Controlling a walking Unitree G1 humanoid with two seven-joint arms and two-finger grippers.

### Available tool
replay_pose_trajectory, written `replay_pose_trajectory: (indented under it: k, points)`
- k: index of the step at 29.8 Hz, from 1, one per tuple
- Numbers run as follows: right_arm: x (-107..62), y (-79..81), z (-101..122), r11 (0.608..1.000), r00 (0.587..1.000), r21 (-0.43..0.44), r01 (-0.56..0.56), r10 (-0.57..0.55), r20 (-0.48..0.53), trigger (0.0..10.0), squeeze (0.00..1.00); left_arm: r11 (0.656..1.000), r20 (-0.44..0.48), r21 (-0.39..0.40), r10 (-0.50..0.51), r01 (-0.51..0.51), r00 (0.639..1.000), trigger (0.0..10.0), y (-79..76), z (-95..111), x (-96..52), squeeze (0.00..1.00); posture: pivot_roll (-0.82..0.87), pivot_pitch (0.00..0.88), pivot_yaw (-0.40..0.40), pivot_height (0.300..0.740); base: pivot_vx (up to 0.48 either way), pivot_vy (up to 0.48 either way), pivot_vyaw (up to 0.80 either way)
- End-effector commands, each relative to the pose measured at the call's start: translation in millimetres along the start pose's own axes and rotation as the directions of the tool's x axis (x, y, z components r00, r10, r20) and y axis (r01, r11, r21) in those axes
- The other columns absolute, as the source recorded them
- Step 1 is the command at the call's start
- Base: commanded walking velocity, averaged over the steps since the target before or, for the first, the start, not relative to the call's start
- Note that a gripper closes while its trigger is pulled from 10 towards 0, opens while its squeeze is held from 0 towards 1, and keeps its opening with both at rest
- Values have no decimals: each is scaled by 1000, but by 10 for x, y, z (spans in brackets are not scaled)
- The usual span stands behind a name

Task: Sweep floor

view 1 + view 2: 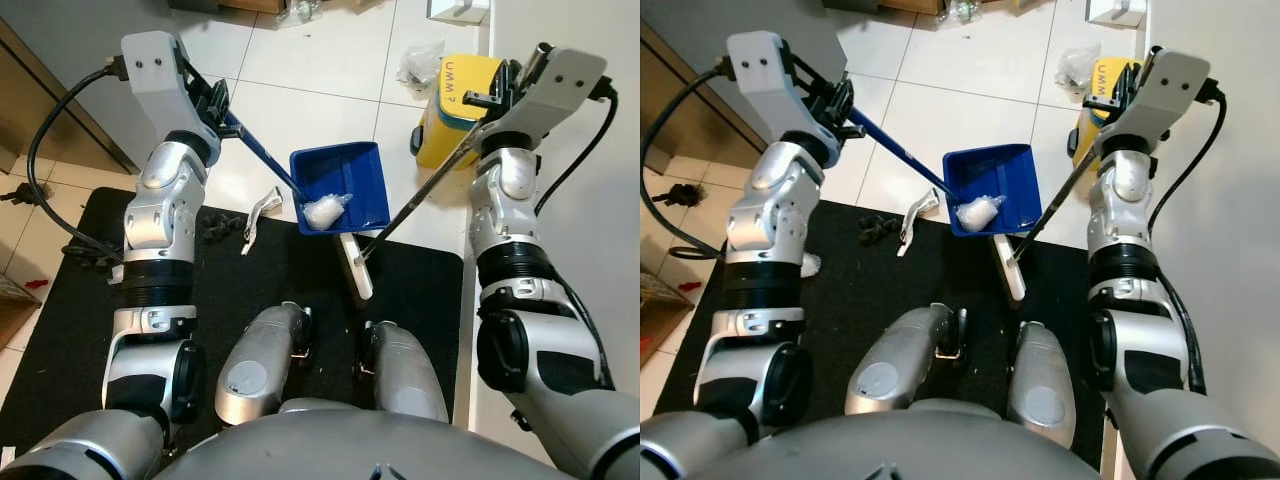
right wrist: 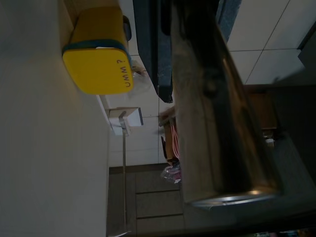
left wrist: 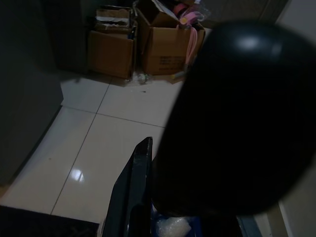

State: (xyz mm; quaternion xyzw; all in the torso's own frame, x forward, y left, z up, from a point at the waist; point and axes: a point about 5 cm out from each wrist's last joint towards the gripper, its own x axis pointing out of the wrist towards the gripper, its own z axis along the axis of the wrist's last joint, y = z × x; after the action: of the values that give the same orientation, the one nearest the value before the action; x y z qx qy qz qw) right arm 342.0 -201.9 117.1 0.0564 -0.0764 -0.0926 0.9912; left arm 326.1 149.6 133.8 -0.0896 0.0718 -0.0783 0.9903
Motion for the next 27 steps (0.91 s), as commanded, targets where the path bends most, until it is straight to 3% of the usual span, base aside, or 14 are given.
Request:
replay_pose_trajectory:
  k: [1, 7, 27]
  points:
    - [2, 57, 37, 1000, 999, 5, -18, 17, 37, 10000, 0, 1000, 38, 23, -1, 1, 999, 10000, 1, 67, 12, 0, 195, 0, 26, 740, 0, 0, 0]
    - [19, 15, 49, 1000, 999, 11, -3, 3, 41, 10000, 0, 999, 37, 36, -29, 28, 999, 10000, -122, 43, 45, 0, 194, 0, 27, 740, 0, 0, 0]
    - [20, 55, 49, 1000, 999, 13, -16, 15, 45, 10000, 0, 998, 38, 43, -43, 42, 998, 10000, -160, 39, 75, 0, 188, 0, 31, 740, 0, 0, 0]
